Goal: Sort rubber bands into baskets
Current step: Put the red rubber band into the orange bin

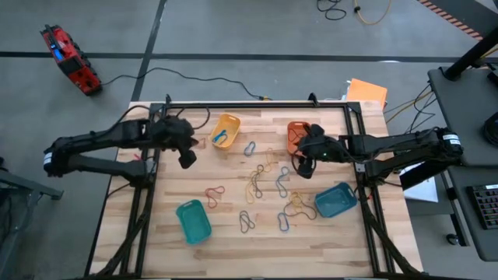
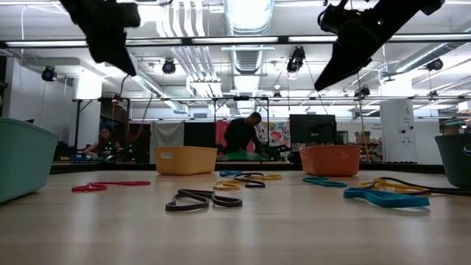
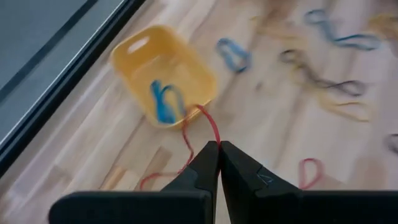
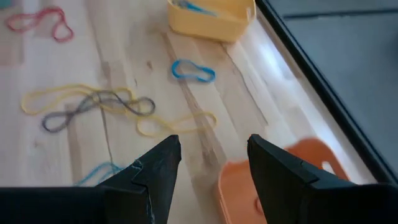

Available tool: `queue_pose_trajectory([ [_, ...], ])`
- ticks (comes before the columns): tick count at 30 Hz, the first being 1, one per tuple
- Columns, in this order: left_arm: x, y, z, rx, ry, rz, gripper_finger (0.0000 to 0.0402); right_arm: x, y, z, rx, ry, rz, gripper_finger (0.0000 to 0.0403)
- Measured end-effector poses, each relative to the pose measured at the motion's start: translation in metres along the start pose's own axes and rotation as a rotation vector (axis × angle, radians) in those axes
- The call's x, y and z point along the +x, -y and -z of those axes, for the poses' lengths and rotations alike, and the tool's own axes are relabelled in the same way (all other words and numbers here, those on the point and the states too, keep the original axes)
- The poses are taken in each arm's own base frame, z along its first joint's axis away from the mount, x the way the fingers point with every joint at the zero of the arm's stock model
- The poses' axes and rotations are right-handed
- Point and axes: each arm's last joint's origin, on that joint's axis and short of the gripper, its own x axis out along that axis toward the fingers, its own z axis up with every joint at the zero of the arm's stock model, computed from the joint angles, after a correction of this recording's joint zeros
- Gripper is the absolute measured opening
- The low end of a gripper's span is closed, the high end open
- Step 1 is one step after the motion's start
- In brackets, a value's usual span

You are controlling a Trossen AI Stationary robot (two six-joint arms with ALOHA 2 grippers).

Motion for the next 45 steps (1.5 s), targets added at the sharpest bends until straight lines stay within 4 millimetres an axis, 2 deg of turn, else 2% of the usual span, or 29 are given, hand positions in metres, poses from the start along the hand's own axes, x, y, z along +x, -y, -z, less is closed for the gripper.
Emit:
queue_pose_trajectory([
  [5,-0.014,0.024,-0.006,0.049,0.036,0.107,0.0,0.0,-0.005,-0.005,-0.038,0.073,-0.038,0.0182],
  [11,-0.025,0.049,-0.002,0.078,0.042,0.195,0.0,0.002,-0.015,-0.002,-0.078,0.148,-0.07,0.0182],
  [26,-0.064,0.094,0.007,0.022,0.004,0.422,0.0,0.004,-0.015,0.004,-0.038,0.136,-0.073,0.0182],
  [33,-0.061,0.114,0.006,0.057,-0.039,0.416,0.0,0.004,-0.016,0.004,-0.038,0.139,-0.082,0.0182],
  [39,-0.052,0.129,-0.006,0.138,0.062,0.31,0.0,0.006,-0.021,-0.007,-0.048,0.242,-0.2,0.0182],
  [45,-0.046,0.146,-0.024,0.262,0.163,0.258,0.0,0.018,-0.03,-0.018,-0.077,0.358,-0.225,0.0182],
])
